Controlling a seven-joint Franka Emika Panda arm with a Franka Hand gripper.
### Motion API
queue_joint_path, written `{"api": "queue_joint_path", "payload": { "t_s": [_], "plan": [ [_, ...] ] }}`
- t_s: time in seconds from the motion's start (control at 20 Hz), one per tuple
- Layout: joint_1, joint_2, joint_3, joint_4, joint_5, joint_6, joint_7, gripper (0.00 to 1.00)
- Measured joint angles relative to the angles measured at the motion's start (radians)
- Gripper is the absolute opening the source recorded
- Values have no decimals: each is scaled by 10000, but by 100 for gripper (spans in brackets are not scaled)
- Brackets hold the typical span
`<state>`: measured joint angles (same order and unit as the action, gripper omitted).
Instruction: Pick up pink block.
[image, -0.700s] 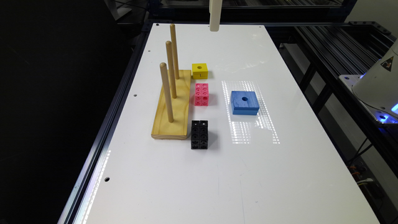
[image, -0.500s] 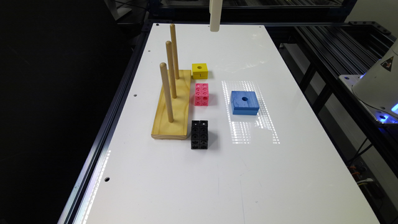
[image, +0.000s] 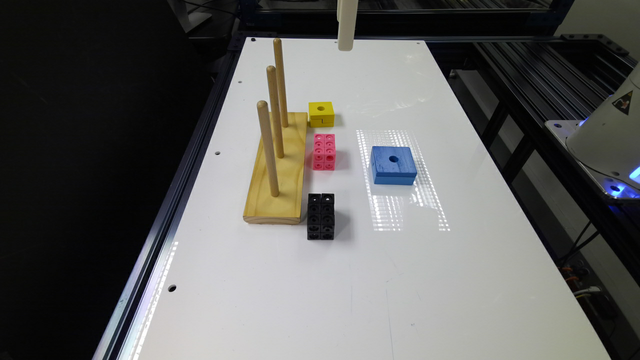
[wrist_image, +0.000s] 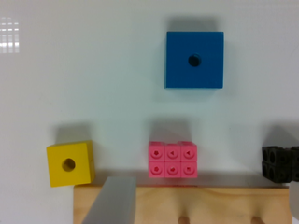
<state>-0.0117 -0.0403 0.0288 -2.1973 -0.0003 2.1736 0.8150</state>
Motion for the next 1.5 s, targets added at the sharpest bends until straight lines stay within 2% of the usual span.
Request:
{"api": "queue_joint_path", "payload": {
  "t_s": [0.15, 0.45, 1.15, 1.3, 1.5],
  "plan": [
    [-133, 0, -4, 0, 0, 0, -127, 100],
    [-255, 0, -3, -10, 0, -1, -219, 100],
    [-263, -1, -1, -25, 0, -15, -242, 100],
    [-254, -105, 12, -238, 0, -26, -242, 100],
    [-248, -546, 25, -744, 0, -25, -242, 100]
  ]
}}
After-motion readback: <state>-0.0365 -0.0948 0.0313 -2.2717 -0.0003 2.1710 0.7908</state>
